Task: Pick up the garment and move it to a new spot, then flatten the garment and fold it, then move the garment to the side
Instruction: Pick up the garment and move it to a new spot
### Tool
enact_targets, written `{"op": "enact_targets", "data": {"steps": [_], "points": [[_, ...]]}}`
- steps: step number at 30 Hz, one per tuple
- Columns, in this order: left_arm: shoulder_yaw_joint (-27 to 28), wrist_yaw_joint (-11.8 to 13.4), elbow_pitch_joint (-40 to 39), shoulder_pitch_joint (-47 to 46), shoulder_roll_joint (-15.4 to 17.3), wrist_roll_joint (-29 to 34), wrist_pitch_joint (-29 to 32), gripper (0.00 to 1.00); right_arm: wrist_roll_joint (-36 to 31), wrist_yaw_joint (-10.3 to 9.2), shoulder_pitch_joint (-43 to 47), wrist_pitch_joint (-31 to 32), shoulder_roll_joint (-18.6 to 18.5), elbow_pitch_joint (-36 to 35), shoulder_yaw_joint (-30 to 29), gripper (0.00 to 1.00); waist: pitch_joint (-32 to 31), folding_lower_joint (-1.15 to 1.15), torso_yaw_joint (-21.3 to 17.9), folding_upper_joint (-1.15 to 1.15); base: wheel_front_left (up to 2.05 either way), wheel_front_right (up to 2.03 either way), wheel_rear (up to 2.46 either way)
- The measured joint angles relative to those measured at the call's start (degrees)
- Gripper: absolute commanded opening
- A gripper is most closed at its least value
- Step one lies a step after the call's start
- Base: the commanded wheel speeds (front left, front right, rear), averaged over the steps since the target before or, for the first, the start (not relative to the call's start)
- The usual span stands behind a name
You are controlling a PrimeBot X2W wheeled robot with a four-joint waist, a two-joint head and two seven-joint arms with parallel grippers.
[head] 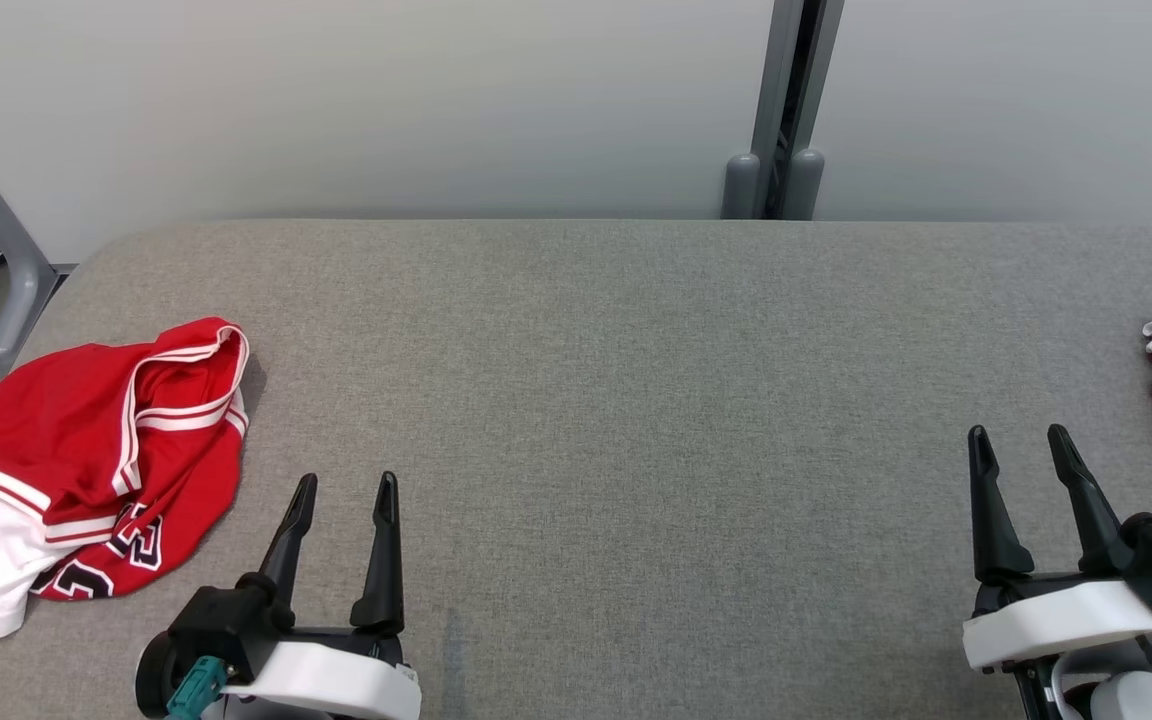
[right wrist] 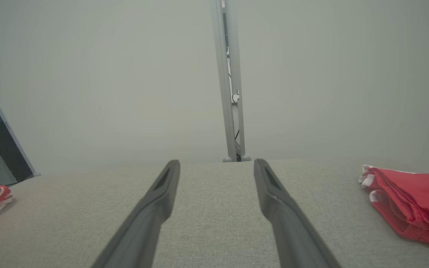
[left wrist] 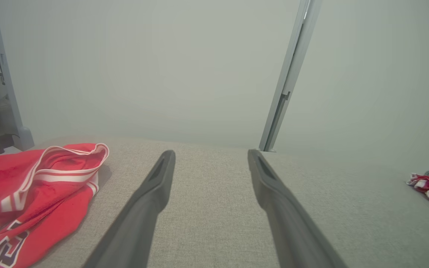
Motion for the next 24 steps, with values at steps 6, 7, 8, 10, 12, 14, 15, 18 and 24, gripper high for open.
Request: {"op": "enact_targets", "data": {"steps": [6, 7, 8, 10, 12, 14, 15, 18, 24], "points": [[-0.04, -0.03, 0.01, -0.01, 0.01, 0.35, 0.00, 1.00, 0.55, 0.00, -0.04, 0.00, 0.00, 0.02, -0.04, 1.00, 0.64, 0.00, 0.00, 0.00, 0.00, 0.00, 0.00], [-0.05, -0.07, 0.01, -0.01, 0.00, 0.41, 0.00, 1.00, 0.66, 0.00, -0.06, 0.00, 0.00, 0.02, 0.02, 1.00, 0.72, 0.00, -0.02, 0.00, 0.00, 0.00, 0.00], [-0.08, -0.07, 0.01, -0.01, 0.00, 0.42, 0.00, 1.00, 0.67, 0.00, -0.07, 0.00, 0.00, 0.02, 0.04, 1.00, 0.79, 0.00, -0.06, 0.00, 0.00, 0.00, 0.00], [-0.13, -0.07, 0.02, -0.02, 0.00, 0.43, 0.00, 1.00, 0.69, 0.00, -0.09, 0.00, 0.00, 0.09, 0.09, 1.00, 0.83, 0.00, -0.15, 0.00, 0.00, 0.00, 0.00], [-0.22, -0.07, 0.04, -0.02, 0.00, 0.44, 0.00, 1.00, 0.78, 0.00, -0.09, 0.00, 0.00, 0.21, 0.08, 1.00, 0.81, 0.00, -0.21, 0.00, 0.00, 0.00, 0.00], [-0.30, -0.07, 0.08, -0.03, 0.01, 0.45, 0.00, 1.00, 0.86, 0.00, -0.09, 0.00, 0.00, 0.40, 0.04, 1.00, 0.75, 0.00, -0.26, 0.00, 0.00, 0.00, 0.00], [-0.31, -0.07, 0.08, -0.03, 0.00, 0.51, 0.00, 1.00, 0.96, 0.00, -0.09, 0.00, 0.00, 0.53, 0.03, 1.00, 0.73, 0.00, -0.27, 0.00, 0.00, 0.00, 0.00], [-0.38, -0.05, 0.08, -0.04, 0.00, 0.59, 0.00, 1.00, 1.15, 0.00, -0.09, 0.00, 0.00, 0.76, -0.01, 1.00, 0.64, 0.00, -0.28, 0.00, 0.00, 0.00, 0.00], [-0.55, -0.07, 0.13, -0.05, 0.00, 0.82, 0.00, 1.00, 1.19, 0.00, -0.09, 0.00, 0.00, 0.81, -0.11, 1.00, 0.76, 0.00, -0.12, 0.00, 0.00, 0.00, 0.00]]}}
